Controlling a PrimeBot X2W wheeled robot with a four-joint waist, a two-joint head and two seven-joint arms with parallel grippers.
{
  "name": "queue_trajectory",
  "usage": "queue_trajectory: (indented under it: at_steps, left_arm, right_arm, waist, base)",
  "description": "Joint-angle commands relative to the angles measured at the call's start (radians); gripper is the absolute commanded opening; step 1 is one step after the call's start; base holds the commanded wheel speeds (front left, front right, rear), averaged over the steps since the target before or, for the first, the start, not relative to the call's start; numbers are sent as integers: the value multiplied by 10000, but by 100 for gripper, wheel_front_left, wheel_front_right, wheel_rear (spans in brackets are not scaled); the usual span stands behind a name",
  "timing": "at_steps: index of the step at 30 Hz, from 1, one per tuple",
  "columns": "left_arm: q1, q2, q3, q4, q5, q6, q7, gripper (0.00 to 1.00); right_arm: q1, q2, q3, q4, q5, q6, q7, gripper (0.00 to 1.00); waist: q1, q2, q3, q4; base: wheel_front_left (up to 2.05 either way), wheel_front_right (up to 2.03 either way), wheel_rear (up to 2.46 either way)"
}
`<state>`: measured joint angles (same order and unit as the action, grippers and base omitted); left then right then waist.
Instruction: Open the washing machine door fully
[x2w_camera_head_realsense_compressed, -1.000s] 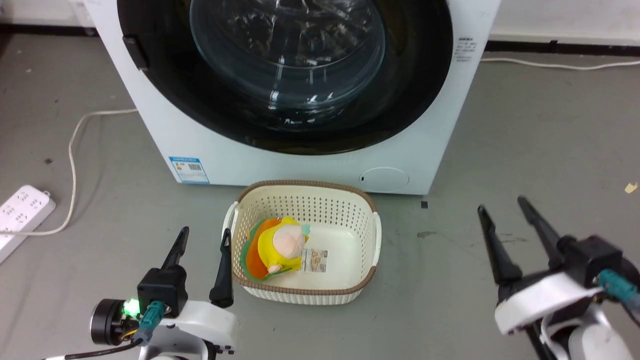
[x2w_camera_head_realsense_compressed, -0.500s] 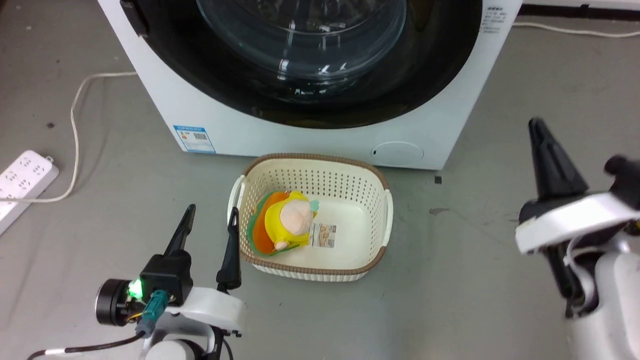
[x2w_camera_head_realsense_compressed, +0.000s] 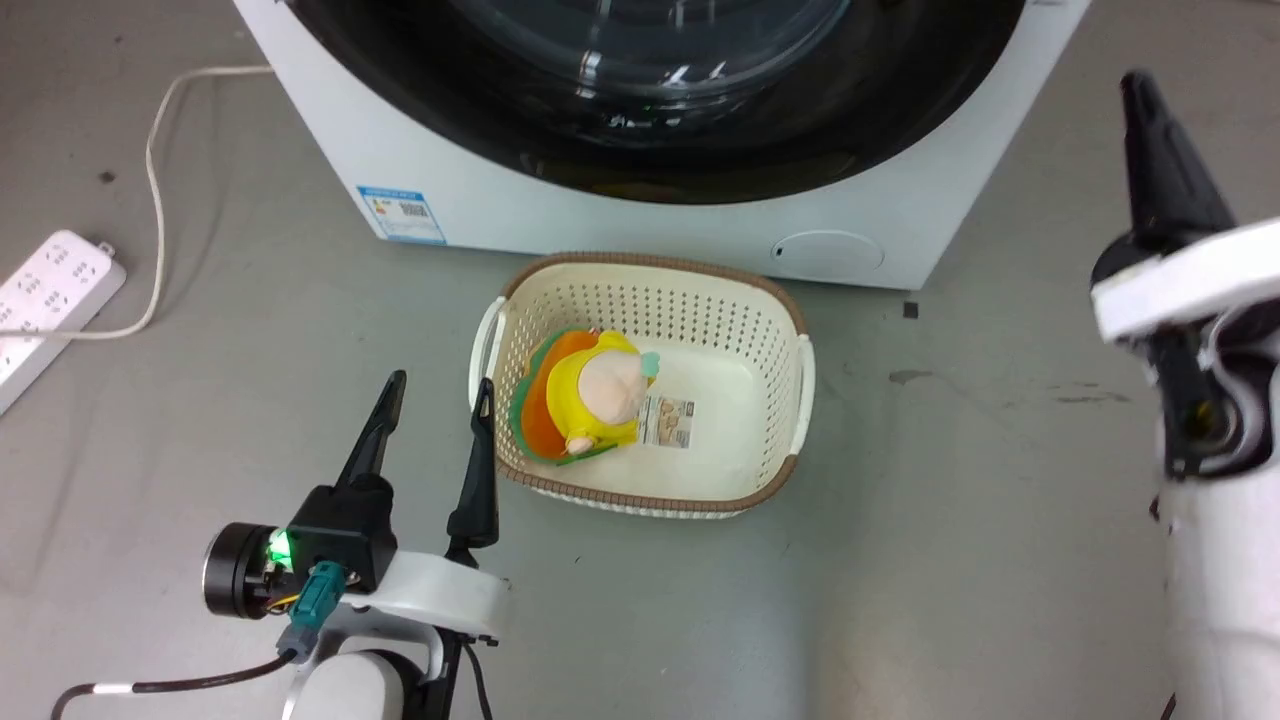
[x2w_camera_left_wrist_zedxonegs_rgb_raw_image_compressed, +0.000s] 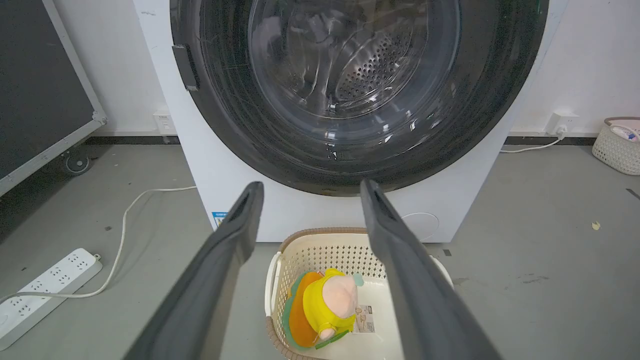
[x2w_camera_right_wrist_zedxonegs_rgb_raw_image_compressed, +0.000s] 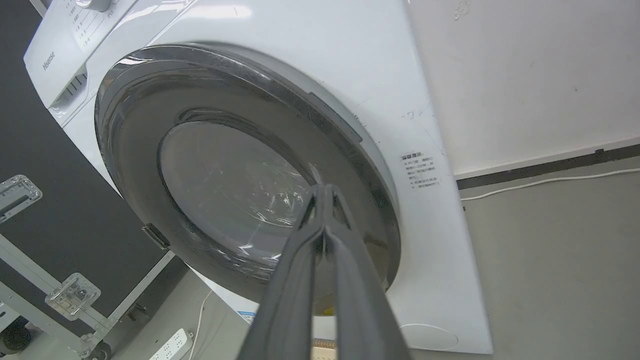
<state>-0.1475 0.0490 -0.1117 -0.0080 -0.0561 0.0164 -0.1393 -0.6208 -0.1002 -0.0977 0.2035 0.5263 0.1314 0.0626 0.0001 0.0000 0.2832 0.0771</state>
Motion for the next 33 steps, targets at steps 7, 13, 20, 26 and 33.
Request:
queue_trajectory:
  at_steps: [7, 13, 20, 26, 33]
  left_arm:
    - [-359, 8, -166, -84, -142, 133, -234, 100]
    - [-557, 9, -256, -116, -194, 157, -360, 100]
    - [-776, 9, -426, -136, -271, 197, -505, 100]
    - [-928, 10, -596, -130, -347, 253, -630, 100]
    - [-1113, 10, -805, -83, -462, 317, -777, 100]
  right_arm:
    - [-1549, -83, -471, 910, 835, -4, 420, 0]
    - [-2753, -179, -810, 1714, 1533, -4, 968, 0]
    - [-4230, -385, -1521, 3287, 2346, -5, 1764, 0]
    - [-5604, -761, -2049, 4999, 2801, -5, 2871, 0]
    - [-7071, -1172, -2570, 6553, 3290, -6, 3907, 0]
  waist:
    - [-1, 0, 462, 259]
    - [-1, 0, 845, 401]
    - [-1, 0, 1251, 575]
    - [-1, 0, 1587, 733]
    - [-1, 0, 1946, 918]
  base:
    - [0, 0, 0]
    - [0, 0, 0]
    - [0, 0, 0]
    - [0, 0, 0]
    - [0, 0, 0]
